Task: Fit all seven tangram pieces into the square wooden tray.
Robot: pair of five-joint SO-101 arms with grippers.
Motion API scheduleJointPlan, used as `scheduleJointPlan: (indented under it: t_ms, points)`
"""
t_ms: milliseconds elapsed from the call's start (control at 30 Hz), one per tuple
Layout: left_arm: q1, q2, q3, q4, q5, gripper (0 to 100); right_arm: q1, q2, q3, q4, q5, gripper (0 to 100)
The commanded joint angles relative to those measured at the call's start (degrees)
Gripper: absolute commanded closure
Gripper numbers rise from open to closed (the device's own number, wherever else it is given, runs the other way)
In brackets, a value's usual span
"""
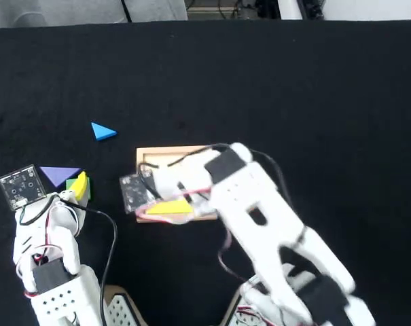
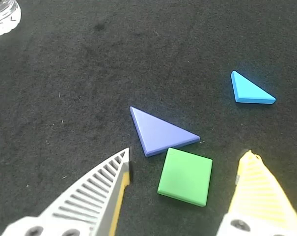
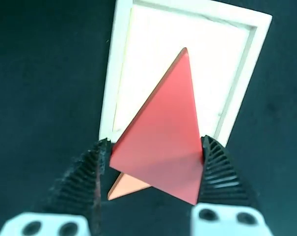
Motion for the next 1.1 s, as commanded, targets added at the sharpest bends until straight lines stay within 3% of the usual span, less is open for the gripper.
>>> scheduleJointPlan:
  t_ms: [0,533,1067]
  points:
    - [0.66,-0.62,1.1,-1.05,0.0,66,-2.02,7.08,-7.87,-1.23,-0.44,84.0]
    - [0.75,-0.62,1.1,-1.05,0.0,66,-4.84,27.56,-18.42,-6.15,-0.09,84.2]
    - [0.75,-0.62,1.1,-1.05,0.0,66,-6.24,29.05,-20.97,0.0,-0.26,83.8]
